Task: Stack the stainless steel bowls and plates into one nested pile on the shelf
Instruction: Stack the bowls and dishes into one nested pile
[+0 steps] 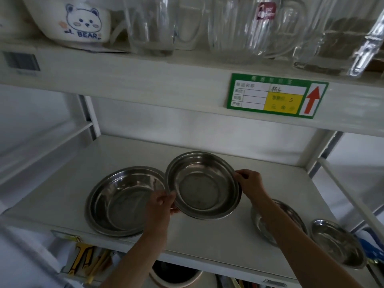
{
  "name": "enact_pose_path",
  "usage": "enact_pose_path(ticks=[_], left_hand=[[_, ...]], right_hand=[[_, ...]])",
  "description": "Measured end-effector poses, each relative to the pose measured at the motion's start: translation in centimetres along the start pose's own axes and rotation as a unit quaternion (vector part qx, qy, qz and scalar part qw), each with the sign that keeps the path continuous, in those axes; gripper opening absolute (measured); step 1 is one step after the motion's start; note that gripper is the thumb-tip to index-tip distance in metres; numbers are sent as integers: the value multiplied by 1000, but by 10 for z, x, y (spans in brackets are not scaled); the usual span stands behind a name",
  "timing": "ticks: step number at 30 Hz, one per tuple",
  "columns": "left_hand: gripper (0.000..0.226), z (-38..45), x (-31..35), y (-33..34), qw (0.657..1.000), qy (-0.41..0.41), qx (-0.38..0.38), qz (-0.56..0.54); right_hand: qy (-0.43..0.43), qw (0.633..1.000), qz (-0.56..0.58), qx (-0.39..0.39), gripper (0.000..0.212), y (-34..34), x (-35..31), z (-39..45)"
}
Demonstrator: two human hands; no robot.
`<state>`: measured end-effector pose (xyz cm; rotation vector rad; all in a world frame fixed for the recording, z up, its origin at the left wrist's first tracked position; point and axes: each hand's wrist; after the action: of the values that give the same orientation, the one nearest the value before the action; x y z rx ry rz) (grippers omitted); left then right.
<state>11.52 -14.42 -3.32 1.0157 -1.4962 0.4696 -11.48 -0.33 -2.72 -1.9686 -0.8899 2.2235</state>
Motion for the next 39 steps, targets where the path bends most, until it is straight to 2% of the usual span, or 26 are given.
enact_pose_path(ticks=[2, 8, 11, 14, 20, 24, 28, 34, 37, 39], left_hand=[[14, 3, 14, -11, 1000, 8, 12, -5], [19, 25, 41, -66, 996, 34, 79, 29], [7, 34, 53, -94, 993, 36, 108, 31], [4, 48, 57, -127, 987, 37, 144, 56], [21, 72, 39, -181, 966, 37, 198, 162], [19, 80, 24, -197, 951, 22, 208, 229], [26, 79, 18, -205, 917, 30, 192, 348], [24, 79, 20, -206, 896, 38, 193, 397], [23, 84, 19, -209, 894, 39, 198, 400], [22, 84, 19, -209, 896, 42, 202, 393]], right_hand=[[0, 1000, 18, -15, 9, 14, -13, -2], [-5, 997, 31, -73, 12, 68, -52, -6], [-9, 996, 26, -90, 11, 98, -67, -12], [-18, 994, 6, -104, 11, 129, -76, -22], [-17, 990, -59, -126, 12, 170, -79, -42], [-18, 985, -111, -135, 15, 183, -73, -47], [-33, 977, -160, -137, 15, 189, -67, -50], [-39, 969, -204, -134, 12, 197, -59, -51], [-41, 966, -217, -131, 22, 199, -60, -52], [-39, 965, -226, -128, 21, 200, -60, -51]])
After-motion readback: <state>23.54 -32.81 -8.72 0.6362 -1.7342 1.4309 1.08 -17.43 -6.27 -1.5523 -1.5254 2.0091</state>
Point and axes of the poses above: each hand's wrist, its own z-axis towards the middle knuckle, its own y-axis out of the palm, x = y × z, and after that the axes turned 1 degree about -x, right-handed
